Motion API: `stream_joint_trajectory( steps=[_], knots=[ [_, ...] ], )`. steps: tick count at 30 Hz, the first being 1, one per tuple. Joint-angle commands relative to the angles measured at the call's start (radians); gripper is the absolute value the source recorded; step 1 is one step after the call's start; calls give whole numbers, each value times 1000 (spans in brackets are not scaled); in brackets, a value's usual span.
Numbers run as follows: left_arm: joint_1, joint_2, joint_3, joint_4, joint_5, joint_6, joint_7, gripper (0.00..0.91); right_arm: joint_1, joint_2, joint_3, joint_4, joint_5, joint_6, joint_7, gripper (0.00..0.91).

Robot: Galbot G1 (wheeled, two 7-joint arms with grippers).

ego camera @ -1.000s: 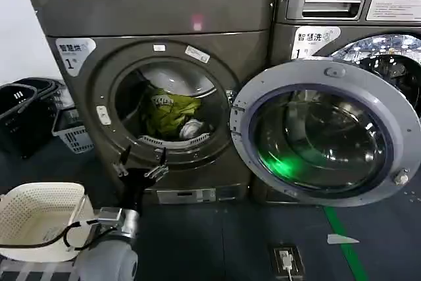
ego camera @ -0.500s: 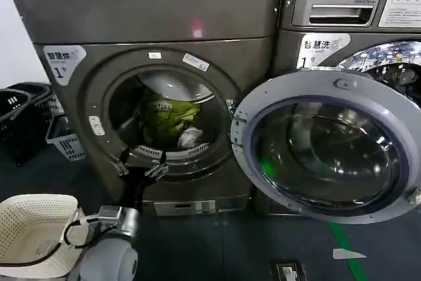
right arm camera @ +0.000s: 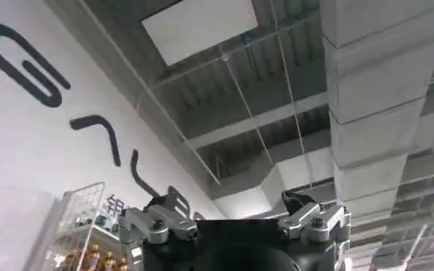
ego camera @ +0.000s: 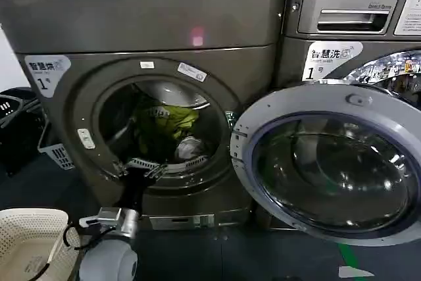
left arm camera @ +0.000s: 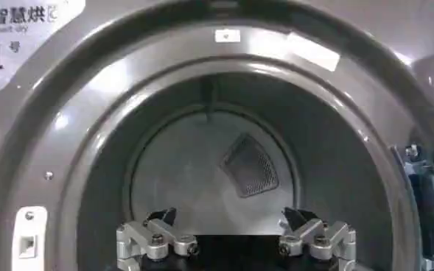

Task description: Grasp the clothes from the dryer.

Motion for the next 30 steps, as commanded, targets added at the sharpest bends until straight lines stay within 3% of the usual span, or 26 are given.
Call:
stream_joint_trajectory(
  steps=[1, 7, 14, 21, 30],
  knots=[
    [-5, 1, 0, 6, 1, -2, 0, 907, -1, 2, 3, 2, 1, 1, -11, 907],
    [-47, 12, 3, 57, -14, -4, -1, 907, -9, 8, 7, 19, -15, -26, -5, 907],
    [-176, 21, 26, 263, -45, -29, -8, 907, -17, 18, -2, 22, -42, -10, -12, 907],
    [-451, 20, 69, 539, -113, -35, -28, 907, -17, 18, -7, 22, -47, -3, -12, 907],
    [-649, 14, 104, 822, -89, -72, -21, 907, 1, 14, -20, 18, -48, 1, -17, 907]
  ],
)
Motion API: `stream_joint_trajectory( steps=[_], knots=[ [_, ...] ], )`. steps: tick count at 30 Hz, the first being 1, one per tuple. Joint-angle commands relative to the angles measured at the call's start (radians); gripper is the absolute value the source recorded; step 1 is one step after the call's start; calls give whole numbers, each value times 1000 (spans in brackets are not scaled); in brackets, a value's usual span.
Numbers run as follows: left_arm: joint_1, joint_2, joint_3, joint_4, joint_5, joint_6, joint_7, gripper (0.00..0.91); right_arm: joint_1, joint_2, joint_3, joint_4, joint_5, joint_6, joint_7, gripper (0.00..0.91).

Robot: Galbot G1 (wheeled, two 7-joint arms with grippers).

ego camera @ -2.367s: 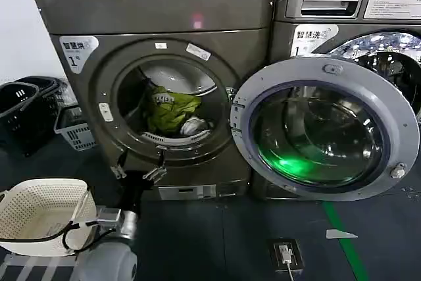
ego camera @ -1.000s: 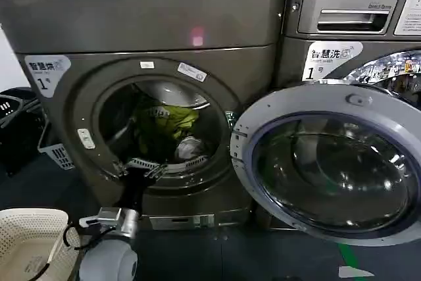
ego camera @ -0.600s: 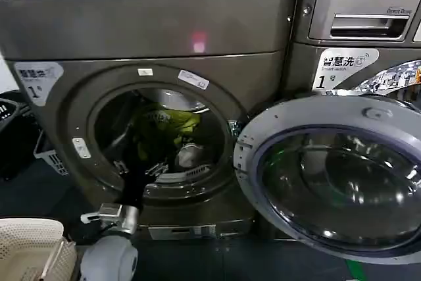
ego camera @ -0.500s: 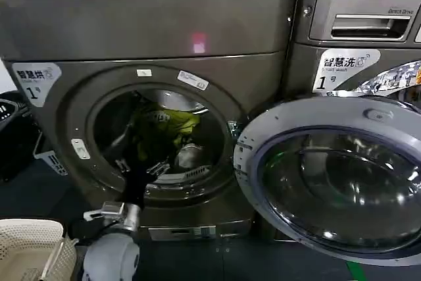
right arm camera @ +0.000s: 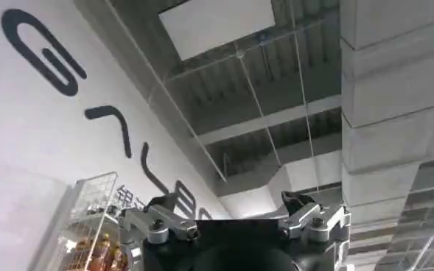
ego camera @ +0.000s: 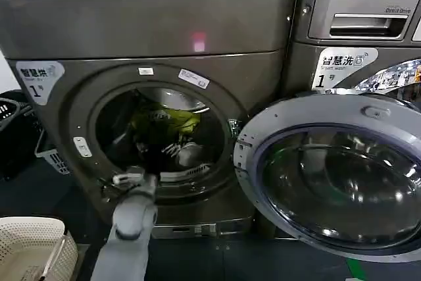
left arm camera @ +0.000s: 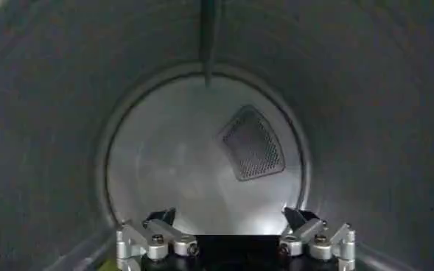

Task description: Grasp the clothes from the dryer.

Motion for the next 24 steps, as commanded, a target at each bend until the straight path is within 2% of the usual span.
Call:
stream_joint_trajectory(
  steps=[1, 6, 11, 15, 18, 20, 24],
  knots=[
    [-289, 0, 41, 368, 1, -28, 11, 907, 7, -2, -6, -4, -5, 3, -4, 907],
    [-424, -11, 64, 553, 15, -37, 35, 907, 14, -4, -7, -12, -5, 6, -7, 907],
    [-513, 20, 108, 675, 37, -43, 120, 907, 18, -4, -9, -26, -5, 12, -13, 907],
    [-560, 69, 164, 756, 122, -45, 328, 907, 20, -9, -10, -30, -4, 15, -15, 907],
    [-604, 102, 232, 829, 204, -108, 450, 907, 22, -12, -12, -36, -5, 17, -17, 907],
    [-631, 118, 275, 861, 213, -118, 541, 907, 22, -13, -13, -39, -5, 19, -18, 907],
    [-738, 108, 354, 1024, 303, -148, 670, 907, 23, -16, -14, -43, -5, 23, -20, 907]
  ],
)
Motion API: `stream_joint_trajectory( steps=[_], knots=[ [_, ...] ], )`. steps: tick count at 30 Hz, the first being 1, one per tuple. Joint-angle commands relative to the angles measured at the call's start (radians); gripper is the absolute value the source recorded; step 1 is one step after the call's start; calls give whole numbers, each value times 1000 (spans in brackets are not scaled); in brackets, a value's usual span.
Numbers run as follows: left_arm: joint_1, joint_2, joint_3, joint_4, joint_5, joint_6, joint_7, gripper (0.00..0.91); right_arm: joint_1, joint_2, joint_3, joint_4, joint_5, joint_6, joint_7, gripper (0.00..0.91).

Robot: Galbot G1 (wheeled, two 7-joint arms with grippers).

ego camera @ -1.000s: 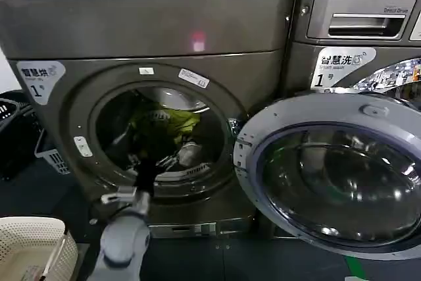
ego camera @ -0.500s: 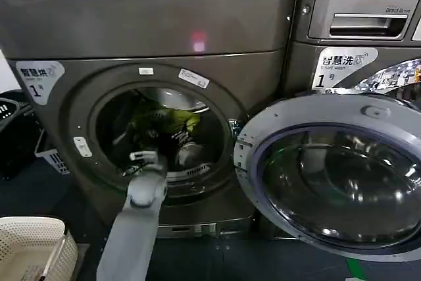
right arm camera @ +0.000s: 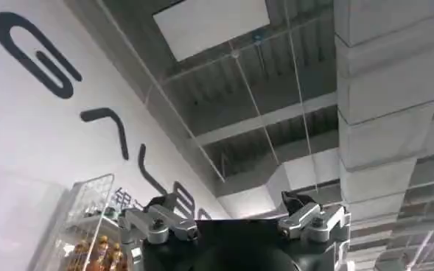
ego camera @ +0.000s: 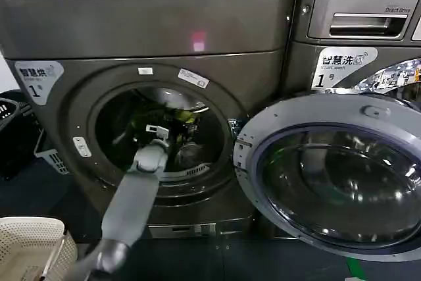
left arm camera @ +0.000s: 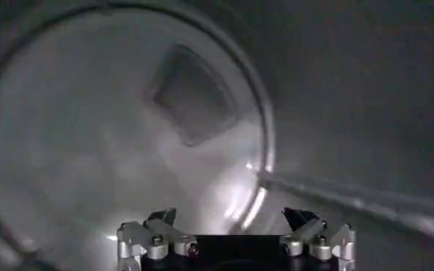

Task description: Grasp the clothes from the dryer.

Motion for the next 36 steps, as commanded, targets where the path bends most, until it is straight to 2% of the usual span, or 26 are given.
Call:
stream_joint_trajectory(
  steps=[1, 6, 9, 13, 18, 23, 27, 36],
  knots=[
    [-247, 29, 199, 383, 209, -87, 409, 907, 0, -2, 0, -7, -1, 4, -2, 907],
    [-317, 27, 259, 459, 400, -96, 605, 907, 4, 1, -5, -17, -17, 11, -6, 907],
    [-354, 29, 291, 496, 526, -136, 662, 907, 13, 2, -17, -12, -24, 11, -6, 907],
    [-392, 27, 291, 510, 729, -181, 673, 907, 23, 3, -30, -6, -32, 12, -5, 907],
    [-396, 16, 294, 494, 843, -186, 662, 907, 28, 3, -39, -2, -40, 13, -5, 907],
    [-378, -4, 349, 495, 889, -172, 648, 907, 27, 1, -38, -5, -44, 14, -6, 907],
    [-366, -25, 363, 492, 854, -136, 635, 907, 28, 2, -39, -6, -48, 15, -8, 907],
    [-359, -51, 375, 535, 841, -139, 627, 907, 43, 1, -57, 2, -56, 16, -9, 907]
  ],
)
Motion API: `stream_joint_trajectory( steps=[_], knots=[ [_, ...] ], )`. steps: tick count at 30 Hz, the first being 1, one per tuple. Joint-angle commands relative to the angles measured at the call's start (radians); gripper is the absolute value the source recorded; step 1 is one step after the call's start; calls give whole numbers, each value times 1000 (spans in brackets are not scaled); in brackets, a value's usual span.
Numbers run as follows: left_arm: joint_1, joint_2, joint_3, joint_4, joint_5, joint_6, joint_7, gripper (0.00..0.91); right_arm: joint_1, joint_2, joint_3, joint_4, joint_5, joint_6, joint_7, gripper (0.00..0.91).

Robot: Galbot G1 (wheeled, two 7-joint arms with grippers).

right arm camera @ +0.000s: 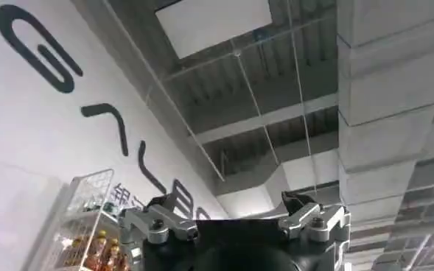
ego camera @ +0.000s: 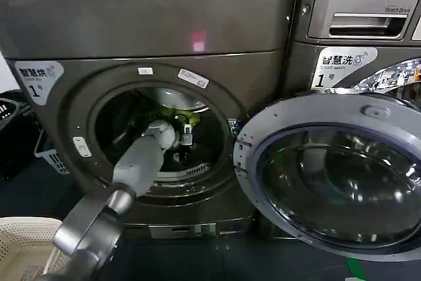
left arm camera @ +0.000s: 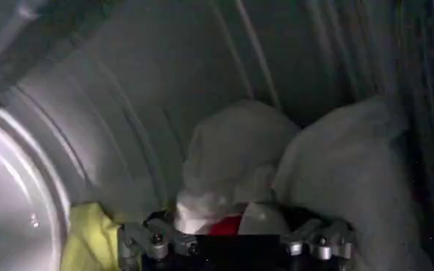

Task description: Grasp the clothes from the dryer.

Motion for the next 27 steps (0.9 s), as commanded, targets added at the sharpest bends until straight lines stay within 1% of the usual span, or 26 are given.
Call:
stream_joint_trajectory(
  steps=[1, 7, 8, 9, 10, 11, 12, 14, 27],
  knots=[
    [3, -14, 26, 38, 32, 4, 9, 907, 12, 1, -20, 7, -9, 1, -1, 907],
    [10, -21, 25, 42, 6, -5, 24, 907, 17, -2, -26, 8, -15, 1, -1, 907],
    [10, -24, 24, 48, 2, -8, 29, 796, 16, -2, -25, 7, -15, 2, -1, 907],
    [9, -26, 23, 53, -1, -10, 35, 535, 16, -2, -24, 5, -15, 2, 0, 907],
    [9, -27, 23, 55, 0, -12, 43, 216, 15, -2, -23, 4, -15, 3, -1, 907],
    [9, -26, 23, 54, -1, -14, 48, 114, 15, -2, -22, 3, -15, 3, -1, 907],
    [9, -26, 23, 53, -3, -15, 50, 68, 14, -2, -22, 3, -15, 3, -1, 907],
    [7, -24, 23, 52, -12, -19, 57, 0, 15, -1, -22, 4, -15, 3, 0, 907],
    [11, -7, 21, 41, -50, -24, 85, 0, 4, -7, -11, 0, -12, 5, 0, 907]
  ],
)
